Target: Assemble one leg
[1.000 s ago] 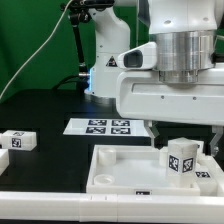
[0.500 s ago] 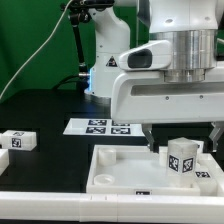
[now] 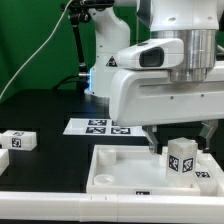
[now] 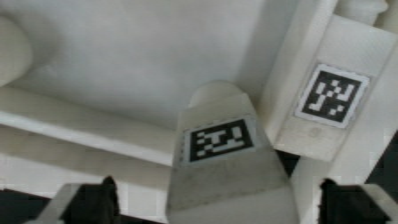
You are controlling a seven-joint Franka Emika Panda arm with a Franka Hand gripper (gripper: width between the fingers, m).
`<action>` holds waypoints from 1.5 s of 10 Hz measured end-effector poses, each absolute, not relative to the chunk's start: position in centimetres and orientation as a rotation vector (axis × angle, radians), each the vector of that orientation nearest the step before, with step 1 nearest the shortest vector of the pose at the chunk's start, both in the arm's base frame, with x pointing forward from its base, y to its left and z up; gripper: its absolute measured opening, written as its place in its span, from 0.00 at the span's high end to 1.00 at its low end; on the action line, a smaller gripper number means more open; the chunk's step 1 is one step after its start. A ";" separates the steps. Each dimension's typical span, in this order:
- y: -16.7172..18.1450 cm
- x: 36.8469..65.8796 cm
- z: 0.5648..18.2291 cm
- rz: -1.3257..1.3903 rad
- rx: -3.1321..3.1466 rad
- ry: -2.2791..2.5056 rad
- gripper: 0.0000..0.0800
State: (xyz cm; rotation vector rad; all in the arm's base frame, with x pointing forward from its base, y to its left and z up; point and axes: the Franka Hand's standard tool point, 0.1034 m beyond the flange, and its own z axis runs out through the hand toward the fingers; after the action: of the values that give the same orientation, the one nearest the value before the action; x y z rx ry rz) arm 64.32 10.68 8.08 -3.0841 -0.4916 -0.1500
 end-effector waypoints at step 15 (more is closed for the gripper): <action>8.7 64.5 8.0 -0.142 -2.888 1.094 0.64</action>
Offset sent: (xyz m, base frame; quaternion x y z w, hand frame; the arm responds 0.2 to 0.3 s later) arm 0.0000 0.0000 0.0000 0.0000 0.0000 0.0000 1.0000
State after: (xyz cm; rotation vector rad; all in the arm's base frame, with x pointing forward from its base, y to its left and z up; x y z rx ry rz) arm 64.50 8.66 7.99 -2.8879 1.0944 -0.1415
